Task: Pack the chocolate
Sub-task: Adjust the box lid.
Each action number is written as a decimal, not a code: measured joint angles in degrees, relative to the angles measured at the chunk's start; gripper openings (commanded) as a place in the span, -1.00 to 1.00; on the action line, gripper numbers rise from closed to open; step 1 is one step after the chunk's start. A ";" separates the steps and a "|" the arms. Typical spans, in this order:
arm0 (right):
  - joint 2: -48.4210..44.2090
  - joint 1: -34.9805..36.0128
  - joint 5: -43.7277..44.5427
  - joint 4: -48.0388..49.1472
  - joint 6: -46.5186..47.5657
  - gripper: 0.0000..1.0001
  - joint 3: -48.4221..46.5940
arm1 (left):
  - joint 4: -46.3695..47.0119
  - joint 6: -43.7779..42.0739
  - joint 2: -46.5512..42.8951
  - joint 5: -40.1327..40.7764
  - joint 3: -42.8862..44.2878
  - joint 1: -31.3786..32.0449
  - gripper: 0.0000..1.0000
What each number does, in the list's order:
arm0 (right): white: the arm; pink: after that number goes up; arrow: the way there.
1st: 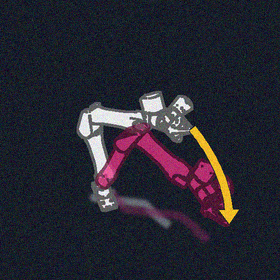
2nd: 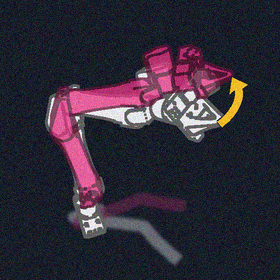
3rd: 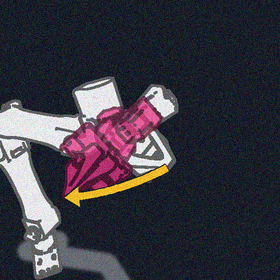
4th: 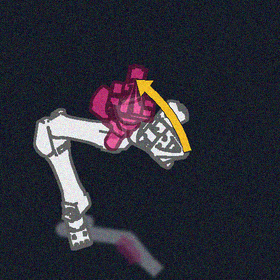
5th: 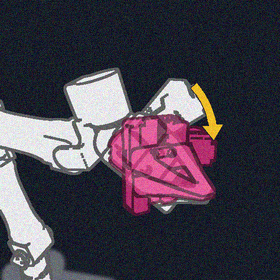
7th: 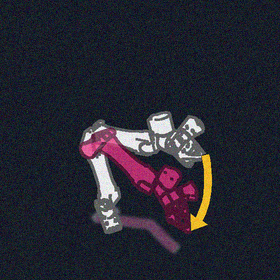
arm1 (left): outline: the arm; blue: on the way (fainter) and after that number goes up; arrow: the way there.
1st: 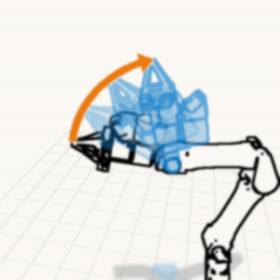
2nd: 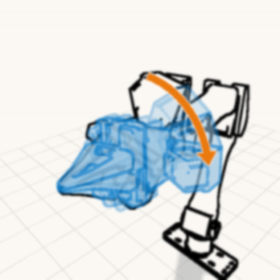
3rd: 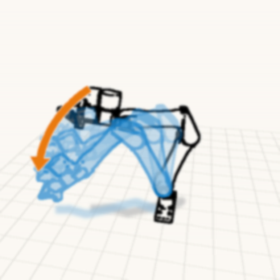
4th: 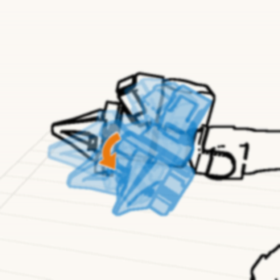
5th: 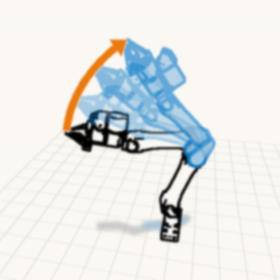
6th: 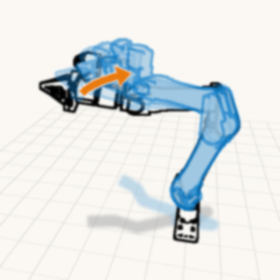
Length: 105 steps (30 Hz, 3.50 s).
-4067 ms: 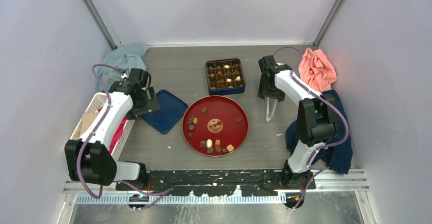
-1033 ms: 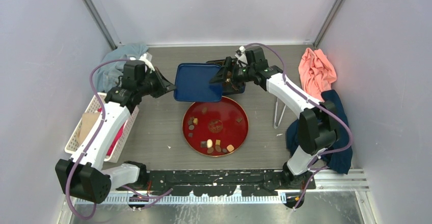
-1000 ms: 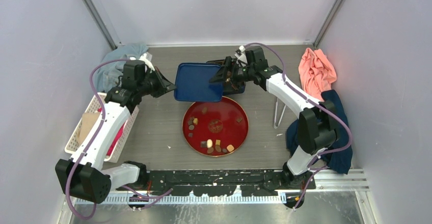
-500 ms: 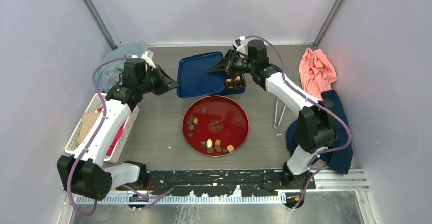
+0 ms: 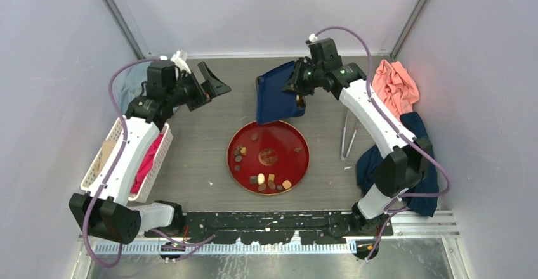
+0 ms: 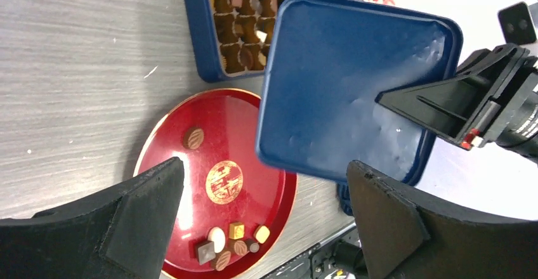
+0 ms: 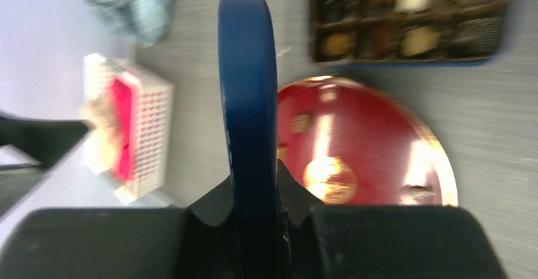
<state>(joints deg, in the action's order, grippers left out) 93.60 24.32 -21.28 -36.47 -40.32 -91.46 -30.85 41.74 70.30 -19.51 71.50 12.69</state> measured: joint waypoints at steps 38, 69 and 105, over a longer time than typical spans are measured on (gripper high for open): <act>-23.17 18.64 65.83 27.61 75.49 -0.99 29.99 | -9.49 23.78 42.42 -24.22 50.66 5.79 0.99; -20.39 28.06 56.08 34.77 80.19 -0.99 29.86 | -10.75 25.59 46.05 -24.48 44.52 10.80 0.81; -20.57 29.46 58.73 34.62 81.74 -0.10 32.37 | -0.63 34.01 40.09 -25.14 34.95 12.02 -1.00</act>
<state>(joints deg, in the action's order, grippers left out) 73.03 53.78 37.45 -1.85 41.43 -59.09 -31.48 75.75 110.39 -44.64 106.45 24.71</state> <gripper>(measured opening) 0.380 0.136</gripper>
